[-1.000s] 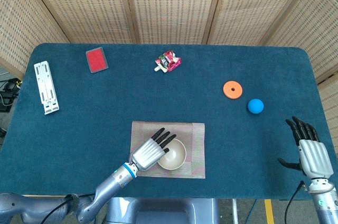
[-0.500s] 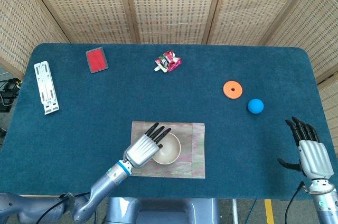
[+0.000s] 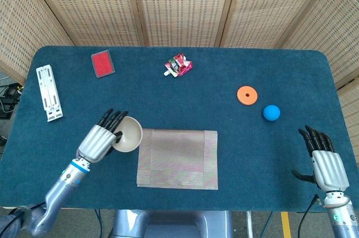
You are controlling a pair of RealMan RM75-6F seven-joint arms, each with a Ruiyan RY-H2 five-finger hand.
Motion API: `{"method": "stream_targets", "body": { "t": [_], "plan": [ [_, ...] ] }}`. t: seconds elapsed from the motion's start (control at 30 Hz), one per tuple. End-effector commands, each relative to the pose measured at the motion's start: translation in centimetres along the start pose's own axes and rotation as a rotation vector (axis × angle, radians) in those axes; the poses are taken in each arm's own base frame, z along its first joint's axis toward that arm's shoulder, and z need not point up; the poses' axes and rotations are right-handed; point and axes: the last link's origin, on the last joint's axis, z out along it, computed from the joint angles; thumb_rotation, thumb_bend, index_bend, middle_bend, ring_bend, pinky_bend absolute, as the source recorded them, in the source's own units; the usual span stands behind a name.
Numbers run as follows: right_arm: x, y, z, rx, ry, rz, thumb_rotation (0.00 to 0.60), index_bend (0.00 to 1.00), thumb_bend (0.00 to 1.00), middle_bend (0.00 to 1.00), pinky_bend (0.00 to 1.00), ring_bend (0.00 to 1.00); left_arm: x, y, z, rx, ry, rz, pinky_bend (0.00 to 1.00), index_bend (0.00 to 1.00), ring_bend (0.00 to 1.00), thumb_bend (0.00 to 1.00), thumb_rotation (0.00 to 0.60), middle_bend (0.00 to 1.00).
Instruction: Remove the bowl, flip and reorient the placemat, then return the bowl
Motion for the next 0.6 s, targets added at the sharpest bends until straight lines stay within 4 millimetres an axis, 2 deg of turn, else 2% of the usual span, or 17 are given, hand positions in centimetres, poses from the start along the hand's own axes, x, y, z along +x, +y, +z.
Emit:
{"method": "stream_targets", "body": {
  "t": [0.03,0.13,0.37,0.47,0.6],
  "plan": [
    [-0.1,-0.2,-0.1,0.003,0.001,-0.003,0.6,0.0,0.12,0.0,0.0,0.0,-1.1,-4.1,-3.4,0.082,-0.036,0.018,0.0,0.64,0.0,0.51,0.6,0.0],
    [-0.2,-0.3,-0.2,0.005,0.001,-0.009,0.6,0.0,0.12,0.0,0.0,0.0,-2.1,-6.2,-5.2,0.127,-0.069,0.028,0.0,0.64,0.0,0.51,0.6,0.0],
    [-0.5,-0.5,-0.3,0.01,-0.002,-0.019,0.6,0.0,0.12,0.0,0.0,0.0,-4.2,-9.2,-8.1,0.207,-0.13,0.034,0.0,0.62,0.0,0.51,0.6,0.0],
    [-0.6,-0.7,-0.5,0.015,-0.006,-0.023,0.6,0.0,0.12,0.0,0.0,0.0,-5.4,-10.5,-9.2,0.25,-0.188,0.032,0.0,0.59,0.0,0.49,0.6,0.0],
    [-0.6,-0.6,-0.4,0.01,-0.006,-0.021,0.6,0.0,0.12,0.0,0.0,0.0,-6.5,-11.2,-9.6,0.265,-0.237,0.042,0.0,0.57,0.0,0.48,0.6,0.0]
  ]
}}
